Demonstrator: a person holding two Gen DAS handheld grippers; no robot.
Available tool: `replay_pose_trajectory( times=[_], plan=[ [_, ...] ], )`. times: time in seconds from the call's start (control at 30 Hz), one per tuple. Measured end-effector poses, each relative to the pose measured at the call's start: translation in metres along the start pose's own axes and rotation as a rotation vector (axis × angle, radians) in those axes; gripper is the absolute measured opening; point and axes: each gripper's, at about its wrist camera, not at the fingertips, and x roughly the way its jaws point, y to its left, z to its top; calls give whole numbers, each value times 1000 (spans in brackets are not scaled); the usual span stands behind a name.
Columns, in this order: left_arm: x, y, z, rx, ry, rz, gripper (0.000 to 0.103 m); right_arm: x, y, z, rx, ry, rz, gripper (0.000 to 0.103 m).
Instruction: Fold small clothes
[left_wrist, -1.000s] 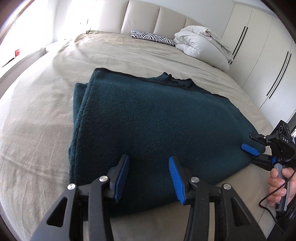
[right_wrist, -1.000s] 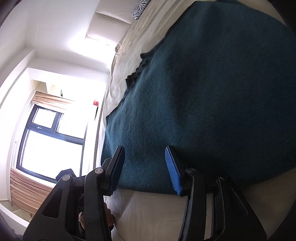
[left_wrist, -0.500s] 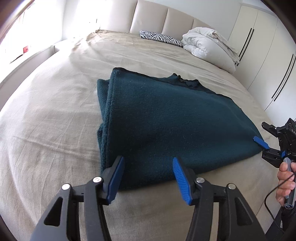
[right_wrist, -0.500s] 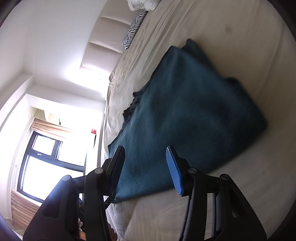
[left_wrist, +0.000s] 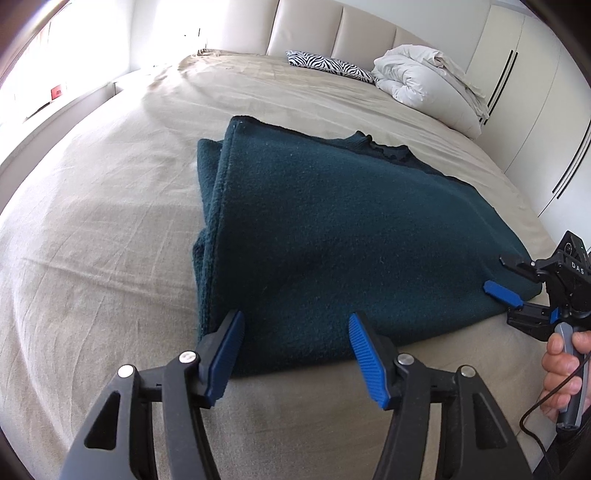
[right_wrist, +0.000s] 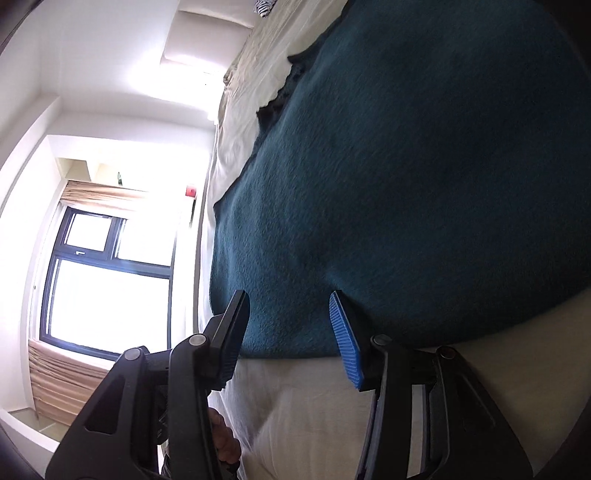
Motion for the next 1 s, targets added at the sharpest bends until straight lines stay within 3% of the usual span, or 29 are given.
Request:
replay_pose_trajectory(
  times=[0.13,0.23,0.37,0.5,0.73,0.87,1.0],
  plan=[
    [0,1,0,-3,-2,-6,62,-54,-24,33,86,-165,-52,44],
    [-6,2,2,-23,0,-21,62,-73,-19,43,85,-226,-73,46],
    [-28,4,15,-81,-47,-75,62,-47,15,51,-2,-162,-42,46],
    [-30,2,51,-56,-92,-87,62,5,53,60,-65,-79,-4,46],
    [22,-3,130,-34,-112,-94,62,110,105,81,-99,19,39,46],
    [60,1,156,-51,-76,-52,62,127,93,91,-77,35,41,46],
    [94,22,148,-91,-22,-5,62,124,69,116,-42,19,30,44]
  ],
)
